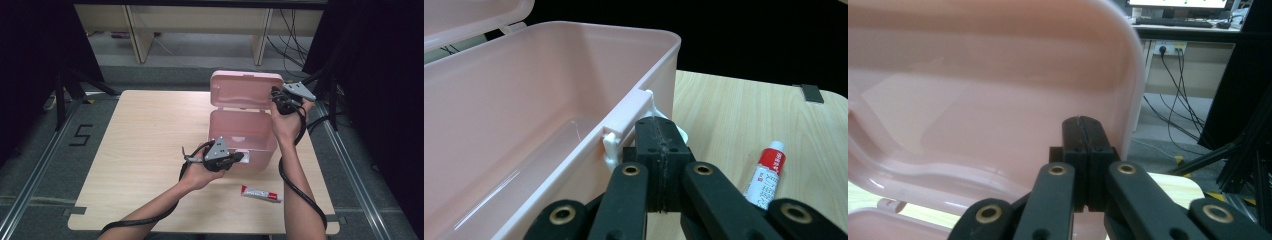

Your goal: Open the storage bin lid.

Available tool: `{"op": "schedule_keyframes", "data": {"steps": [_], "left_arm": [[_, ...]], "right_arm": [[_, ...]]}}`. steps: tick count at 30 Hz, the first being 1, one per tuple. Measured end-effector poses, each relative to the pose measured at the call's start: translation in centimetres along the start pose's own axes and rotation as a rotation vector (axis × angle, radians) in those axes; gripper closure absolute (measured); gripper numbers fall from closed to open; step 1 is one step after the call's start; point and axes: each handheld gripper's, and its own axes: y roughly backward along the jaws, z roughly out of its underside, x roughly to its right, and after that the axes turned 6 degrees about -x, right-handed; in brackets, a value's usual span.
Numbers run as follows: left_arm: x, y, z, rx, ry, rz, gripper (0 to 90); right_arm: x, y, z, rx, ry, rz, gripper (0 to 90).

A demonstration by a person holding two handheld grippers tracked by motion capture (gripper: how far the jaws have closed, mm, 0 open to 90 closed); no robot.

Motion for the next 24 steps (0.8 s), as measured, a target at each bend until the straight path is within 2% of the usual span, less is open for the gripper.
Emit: {"op": "schedule_keyframes", "data": {"steps": [2,7,11,12,18,21,24], "left_arm": [[0.0,0.0,0.0,-0.001,0.000,0.000,89.7],[0.0,0.0,0.0,0.000,0.000,0.000,89.7],[0.0,0.0,0.0,0.000,0.000,0.000,89.7],[0.0,0.0,0.0,0.000,0.000,0.000,89.7],[0.0,0.0,0.0,0.000,0.001,0.001,89.7],[0.0,0.0,0.0,0.000,0.001,0.001,89.7],[0.0,0.0,0.0,0.003,0.002,0.001,89.7]], "right_arm": [[0.1,-0.2,0.2,-0.002,0.013,0.002,90.0],[0.0,-0.6,0.4,-0.026,-0.004,-0.004,90.0],[0.1,-1.0,0.7,-0.035,0.014,0.006,90.0],[0.0,-1.1,0.8,-0.046,-0.004,0.000,90.0],[0.0,-1.7,1.3,-0.076,-0.007,0.003,90.0],[0.1,-1.9,1.6,-0.094,0.008,0.001,90.0],[0.1,-2.1,1.8,-0.110,-0.003,0.003,90.0]]}}
